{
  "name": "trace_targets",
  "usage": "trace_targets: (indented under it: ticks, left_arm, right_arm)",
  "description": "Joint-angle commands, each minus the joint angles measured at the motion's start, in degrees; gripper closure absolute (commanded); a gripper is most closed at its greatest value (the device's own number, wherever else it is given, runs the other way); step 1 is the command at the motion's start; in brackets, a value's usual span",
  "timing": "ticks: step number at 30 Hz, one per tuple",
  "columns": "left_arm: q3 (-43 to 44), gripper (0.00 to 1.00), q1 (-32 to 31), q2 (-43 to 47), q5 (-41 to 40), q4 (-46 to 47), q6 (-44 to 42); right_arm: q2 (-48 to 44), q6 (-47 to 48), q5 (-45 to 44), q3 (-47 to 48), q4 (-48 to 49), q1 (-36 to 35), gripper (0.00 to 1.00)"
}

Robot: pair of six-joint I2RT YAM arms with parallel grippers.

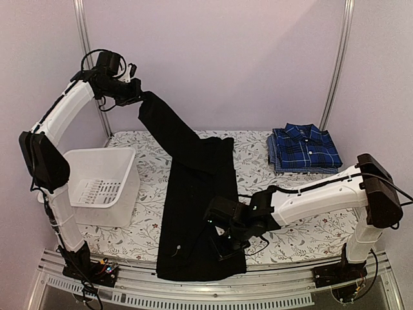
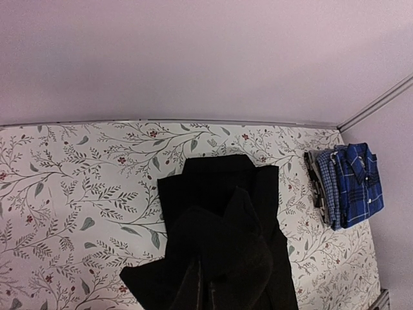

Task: Fold and stack the long sleeve shirts
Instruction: Fold the 1/3-folded shirt at the center of the board.

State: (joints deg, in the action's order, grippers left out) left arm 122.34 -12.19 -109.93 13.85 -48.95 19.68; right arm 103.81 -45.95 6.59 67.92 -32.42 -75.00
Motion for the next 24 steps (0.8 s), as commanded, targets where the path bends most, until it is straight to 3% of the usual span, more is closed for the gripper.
trace_targets:
  ticks: [1,4,11,13,19,24]
  left_arm:
    - [0.74,1.0,0.59,1.33,0.32,-0.7,-0.75]
    - [-0.57,1.0,0.46,1.5,1.0,-0.72,-0.72]
    - [-4.48,1.0,-2.75,3.95,2.15,-0.62,-2.54]
    - [-6.5,1.0,-4.02,5.37,2.04,-0.32,-2.71]
    - [-15.21,1.0,-8.18,10.98,0.27,2.23,-1.36]
    - [-22.83,1.0,-10.42,16.78,-1.65,4.41,0.37]
  right_arm:
    - [1.04,0.73,1.25,-0.53,1.93,-0.33,1.0]
    - [1.12,1.19,1.23,0.2,2.27,-0.25,0.97]
    - [-3.66,2.45,-0.62,0.01,2.72,2.66,0.52]
    - [-6.52,2.83,-2.24,-0.66,2.72,4.77,0.44]
    - [-15.05,2.92,-6.27,-2.65,2.67,13.29,0.43]
    - [-16.79,4.6,-9.01,-0.96,4.14,21.28,0.47]
